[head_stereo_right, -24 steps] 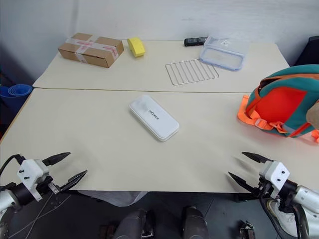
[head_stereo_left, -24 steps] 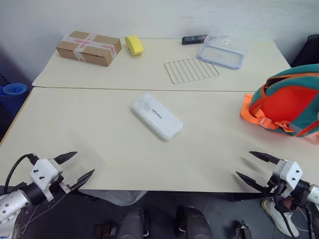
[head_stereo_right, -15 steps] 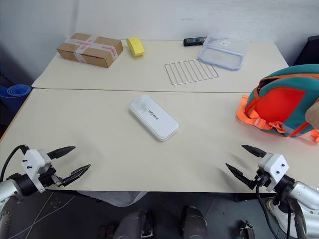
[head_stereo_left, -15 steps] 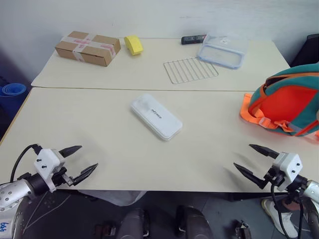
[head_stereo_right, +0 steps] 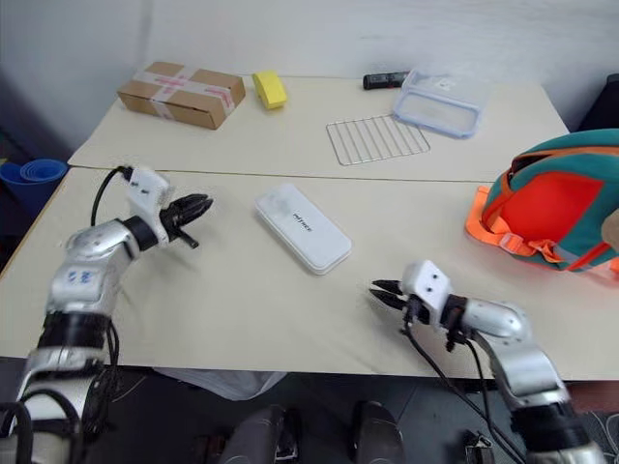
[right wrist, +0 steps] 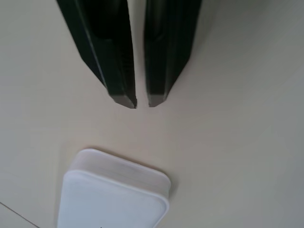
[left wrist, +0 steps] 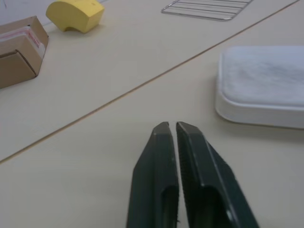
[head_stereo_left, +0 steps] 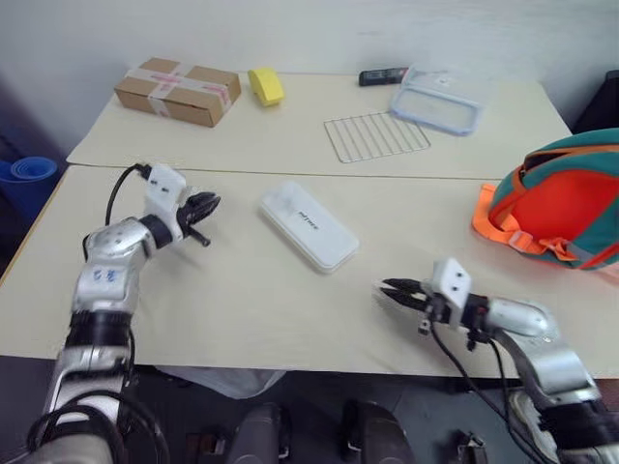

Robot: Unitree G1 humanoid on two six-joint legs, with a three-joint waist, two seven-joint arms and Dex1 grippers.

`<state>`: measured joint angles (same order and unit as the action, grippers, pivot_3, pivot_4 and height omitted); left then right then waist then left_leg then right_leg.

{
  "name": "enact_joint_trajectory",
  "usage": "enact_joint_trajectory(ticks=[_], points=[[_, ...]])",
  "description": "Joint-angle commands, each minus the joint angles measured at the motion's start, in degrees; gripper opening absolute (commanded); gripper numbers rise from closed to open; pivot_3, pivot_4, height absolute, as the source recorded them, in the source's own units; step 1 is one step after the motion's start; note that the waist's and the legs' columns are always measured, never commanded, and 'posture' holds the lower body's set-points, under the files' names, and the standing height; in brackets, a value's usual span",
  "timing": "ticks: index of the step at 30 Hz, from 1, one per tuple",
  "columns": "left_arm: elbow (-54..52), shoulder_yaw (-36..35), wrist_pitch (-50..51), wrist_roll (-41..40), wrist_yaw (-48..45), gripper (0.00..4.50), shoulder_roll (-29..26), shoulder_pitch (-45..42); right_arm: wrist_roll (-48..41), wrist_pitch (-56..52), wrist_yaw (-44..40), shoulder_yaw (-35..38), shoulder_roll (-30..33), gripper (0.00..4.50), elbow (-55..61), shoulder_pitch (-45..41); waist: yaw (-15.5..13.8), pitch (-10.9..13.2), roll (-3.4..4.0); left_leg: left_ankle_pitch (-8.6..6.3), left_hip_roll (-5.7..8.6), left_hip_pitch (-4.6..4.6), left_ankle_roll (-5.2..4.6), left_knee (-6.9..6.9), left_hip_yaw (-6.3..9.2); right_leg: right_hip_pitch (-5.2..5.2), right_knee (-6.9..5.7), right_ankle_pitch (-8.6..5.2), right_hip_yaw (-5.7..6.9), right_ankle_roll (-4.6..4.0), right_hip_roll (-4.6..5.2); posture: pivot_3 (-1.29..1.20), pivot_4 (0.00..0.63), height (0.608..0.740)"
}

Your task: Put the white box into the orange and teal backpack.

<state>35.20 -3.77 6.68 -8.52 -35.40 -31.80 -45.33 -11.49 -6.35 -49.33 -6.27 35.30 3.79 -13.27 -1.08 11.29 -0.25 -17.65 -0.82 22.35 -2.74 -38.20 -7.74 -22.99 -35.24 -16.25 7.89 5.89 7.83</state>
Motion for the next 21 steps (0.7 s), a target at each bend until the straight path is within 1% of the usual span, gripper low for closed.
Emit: enact_joint_trajectory(ticks=[1, 4, 7, 10, 13, 17, 21], points=[[14.83, 1.78, -8.76, 3.58, -0.06, 0.03, 2.74, -8.40, 2.69, -0.09, 1.79, -1.84, -2.27, 0.03, -0.91, -4.14, -0.01, 0.00, -0.02, 0.01, 0.01, 0.05, -0.03, 0.00, -0.02, -0.03, 0.06, 0.02, -0.02, 0.04, 0.00, 0.00, 0.150, 0.740], [25.83, 2.52, -13.68, 5.73, 1.33, 0.03, 6.03, -14.78, 2.34, -3.84, 2.10, -3.33, -4.12, 0.03, 1.63, -4.72, -0.08, 0.00, -0.09, 0.02, 0.00, 0.08, -0.06, 0.00, -0.02, -0.03, 0.16, 0.05, -0.04, 0.09, -0.06, 0.00, 0.150, 0.740], [32.93, 3.29, -16.31, 7.94, 2.94, 0.03, 8.75, -18.72, 3.22, -6.23, 2.76, -4.84, -4.83, 0.03, 4.56, -3.85, -0.07, 0.01, -0.11, 0.02, -0.01, 0.12, -0.06, 0.00, 0.00, -0.05, 0.16, 0.05, -0.04, 0.10, -0.09, 0.00, 0.150, 0.740], [36.61, 3.46, -17.35, 9.32, 3.32, 0.03, 10.52, -20.57, 3.81, -7.68, 4.16, -5.16, -5.36, 0.03, 6.16, -3.23, 0.01, 0.05, -0.18, 0.04, -0.01, 0.15, -0.09, -0.03, -0.02, -0.07, 0.16, 0.07, -0.08, 0.14, -0.09, 0.00, 0.150, 0.740], [38.30, 4.00, -17.47, 10.48, 1.12, 0.03, 12.05, -21.17, 4.06, -9.08, 5.36, -5.01, -5.44, 0.03, 7.83, -2.46, 0.28, 0.06, -0.21, 0.09, -0.01, 0.17, -0.13, -0.08, -0.04, -0.08, 0.15, 0.10, -0.12, 0.21, -0.08, 0.00, 0.150, 0.740], [39.25, 2.67, -15.02, 9.49, -4.12, 0.03, 13.24, -21.43, 4.18, -10.42, 6.17, -4.16, -4.38, 0.03, 9.54, -1.16, 0.78, 0.06, -0.22, 0.13, -0.03, 0.16, -0.13, -0.09, -0.05, -0.10, 0.09, 0.11, -0.14, 0.21, -0.07, 0.00, 0.150, 0.740], [38.46, 0.81, -13.19, 6.96, -15.61, 0.03, 13.60, -20.79, 4.02, -10.63, 6.24, -2.20, -2.23, 0.03, 9.77, -0.19, 1.15, 0.05, -0.23, 0.14, -0.02, 0.41, -0.14, -0.16, -0.09, -0.42, -0.03, 0.11, -0.18, 0.21, -0.07, 0.00, 0.150, 0.740]])
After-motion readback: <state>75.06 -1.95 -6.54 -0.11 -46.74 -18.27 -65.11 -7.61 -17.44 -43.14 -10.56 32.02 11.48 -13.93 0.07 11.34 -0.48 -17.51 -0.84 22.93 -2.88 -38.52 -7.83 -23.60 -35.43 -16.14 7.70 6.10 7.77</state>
